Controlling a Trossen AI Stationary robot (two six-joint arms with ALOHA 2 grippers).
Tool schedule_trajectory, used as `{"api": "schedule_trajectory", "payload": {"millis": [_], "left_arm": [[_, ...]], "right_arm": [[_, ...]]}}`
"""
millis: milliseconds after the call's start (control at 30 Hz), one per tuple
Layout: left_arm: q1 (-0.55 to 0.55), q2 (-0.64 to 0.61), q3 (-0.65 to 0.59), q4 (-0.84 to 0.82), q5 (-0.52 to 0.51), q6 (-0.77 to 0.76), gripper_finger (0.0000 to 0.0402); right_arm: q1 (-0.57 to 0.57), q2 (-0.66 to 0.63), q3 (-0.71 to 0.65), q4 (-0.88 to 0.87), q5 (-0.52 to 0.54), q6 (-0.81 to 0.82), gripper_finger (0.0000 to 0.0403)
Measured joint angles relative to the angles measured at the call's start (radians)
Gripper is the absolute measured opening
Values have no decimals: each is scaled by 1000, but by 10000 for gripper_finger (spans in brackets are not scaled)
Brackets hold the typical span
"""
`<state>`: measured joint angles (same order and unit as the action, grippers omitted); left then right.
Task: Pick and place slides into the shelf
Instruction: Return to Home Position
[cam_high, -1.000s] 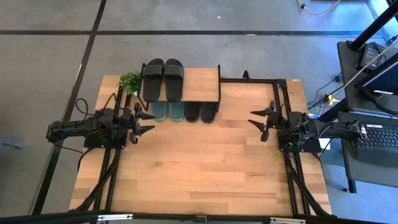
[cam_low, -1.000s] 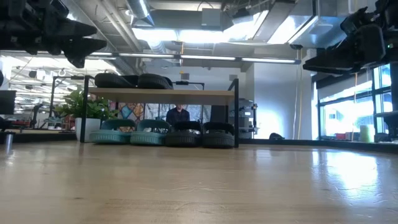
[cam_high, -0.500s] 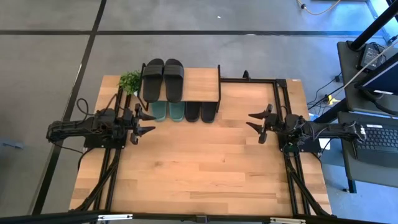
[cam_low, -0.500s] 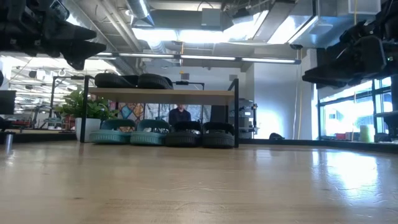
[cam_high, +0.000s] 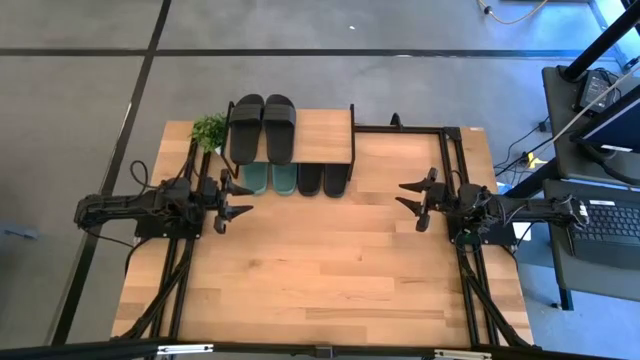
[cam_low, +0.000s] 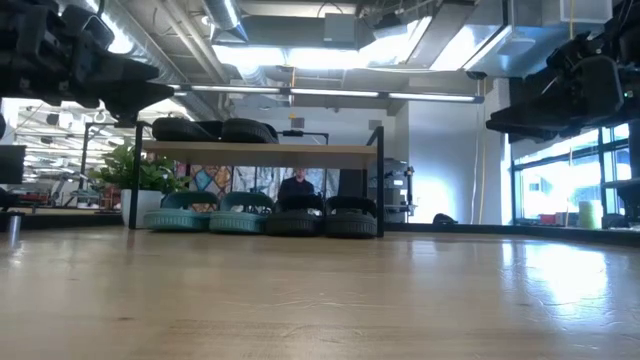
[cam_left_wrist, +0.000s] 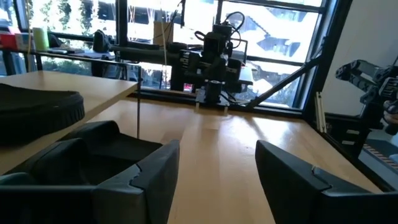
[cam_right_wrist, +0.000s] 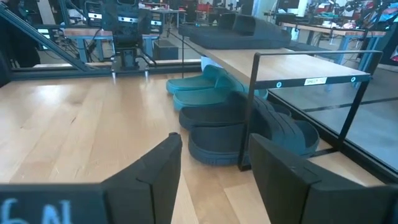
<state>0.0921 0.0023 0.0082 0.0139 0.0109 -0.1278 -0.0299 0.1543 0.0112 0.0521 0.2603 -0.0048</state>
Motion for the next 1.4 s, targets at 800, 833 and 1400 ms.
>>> {"api": "schedule_trajectory", "payload": {"millis": [800,833,1400], "left_arm": [[0,0,0,-2,-28,112,204],[0,0,0,-2,-28,112,204],[0,0,0,-2,-28,112,204]], "right_arm": [[0,0,0,-1,0,-105,188],[0,0,0,-1,0,-105,188],[0,0,0,-1,0,-29,188]]}}
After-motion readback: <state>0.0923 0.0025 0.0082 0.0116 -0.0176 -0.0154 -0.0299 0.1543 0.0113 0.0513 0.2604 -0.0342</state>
